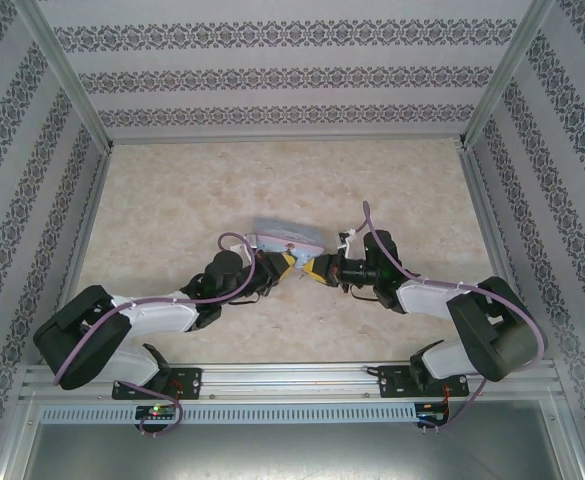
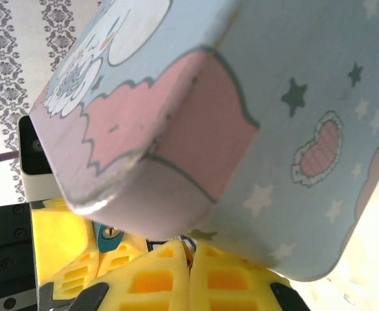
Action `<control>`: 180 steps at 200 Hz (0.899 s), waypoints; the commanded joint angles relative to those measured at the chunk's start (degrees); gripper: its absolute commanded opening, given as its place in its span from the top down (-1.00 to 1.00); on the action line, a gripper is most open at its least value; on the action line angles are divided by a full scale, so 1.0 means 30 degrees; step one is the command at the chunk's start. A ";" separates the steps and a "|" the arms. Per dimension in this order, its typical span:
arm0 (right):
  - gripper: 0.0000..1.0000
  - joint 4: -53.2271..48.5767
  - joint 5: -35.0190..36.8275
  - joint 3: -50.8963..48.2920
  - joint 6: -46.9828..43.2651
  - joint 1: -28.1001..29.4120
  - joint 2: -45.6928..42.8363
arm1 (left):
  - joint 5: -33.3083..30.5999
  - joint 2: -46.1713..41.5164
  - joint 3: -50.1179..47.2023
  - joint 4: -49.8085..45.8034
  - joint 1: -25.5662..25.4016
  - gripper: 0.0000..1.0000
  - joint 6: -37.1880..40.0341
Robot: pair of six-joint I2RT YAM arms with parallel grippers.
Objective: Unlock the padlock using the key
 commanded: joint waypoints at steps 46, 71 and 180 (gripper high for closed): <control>1.00 -0.0546 0.2397 -0.0652 0.0413 0.0935 -0.1160 | 0.0009 0.0339 -0.0554 0.2494 -0.0637 1.00 0.0079; 1.00 -0.0791 0.2512 -0.0520 0.0498 0.1112 -0.1523 | -0.0291 0.0299 -0.0729 0.2414 -0.0674 1.00 0.0008; 1.00 -0.0816 0.2971 0.0097 0.0868 0.2079 -0.1375 | -0.1559 0.0776 -0.0974 0.3041 -0.0979 1.00 -0.0401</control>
